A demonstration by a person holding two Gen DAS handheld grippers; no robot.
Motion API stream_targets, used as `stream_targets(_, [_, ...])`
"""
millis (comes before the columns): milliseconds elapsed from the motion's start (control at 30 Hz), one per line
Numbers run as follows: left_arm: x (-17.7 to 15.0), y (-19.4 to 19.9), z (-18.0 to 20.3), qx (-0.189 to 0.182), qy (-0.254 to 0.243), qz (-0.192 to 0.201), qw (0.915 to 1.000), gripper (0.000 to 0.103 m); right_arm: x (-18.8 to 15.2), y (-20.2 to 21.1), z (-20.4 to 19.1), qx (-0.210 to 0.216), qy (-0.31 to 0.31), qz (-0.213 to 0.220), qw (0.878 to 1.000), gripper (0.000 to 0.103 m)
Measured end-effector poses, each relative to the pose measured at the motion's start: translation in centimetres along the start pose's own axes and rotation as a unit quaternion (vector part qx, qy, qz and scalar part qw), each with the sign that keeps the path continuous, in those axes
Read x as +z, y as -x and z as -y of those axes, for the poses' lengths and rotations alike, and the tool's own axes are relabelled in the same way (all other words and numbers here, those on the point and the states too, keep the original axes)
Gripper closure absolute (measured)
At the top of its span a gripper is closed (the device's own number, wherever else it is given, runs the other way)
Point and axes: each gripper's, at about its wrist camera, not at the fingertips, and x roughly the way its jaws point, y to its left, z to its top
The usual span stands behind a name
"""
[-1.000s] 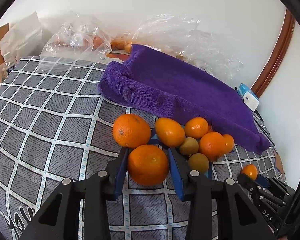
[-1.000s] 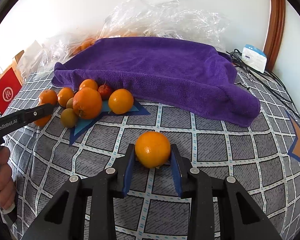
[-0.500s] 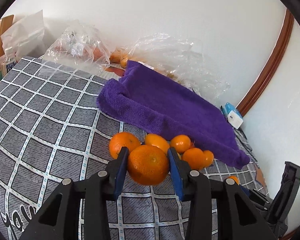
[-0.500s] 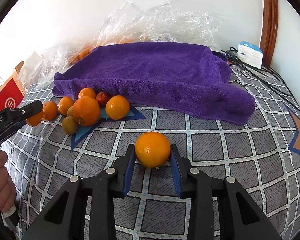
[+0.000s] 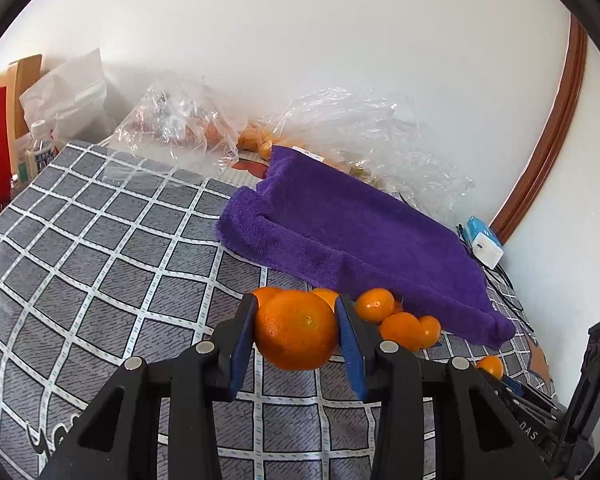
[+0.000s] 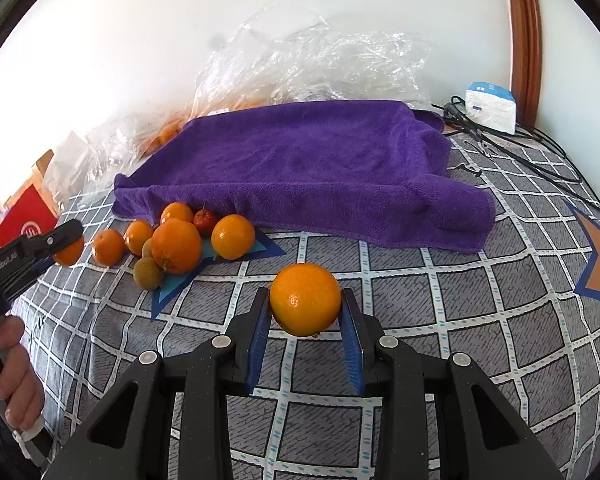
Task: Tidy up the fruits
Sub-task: 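Carry both held oranges up and over the purple towel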
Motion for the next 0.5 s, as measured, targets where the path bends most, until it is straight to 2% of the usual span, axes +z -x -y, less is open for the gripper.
stream_targets(200, [2.7,0.5,2.0,0.013,-0.026,0.010,0.9995,0.065,2.9,1.3,0.5,-0.010,-0.006,0.025,1.000,0.069])
stream_targets(500, [8.1,-0.1,4.2,0.001,-0.047,0.040,0.9981,0.065,8.4,2.1,0.9,-0.038,-0.010,0.061,0.997,0.069])
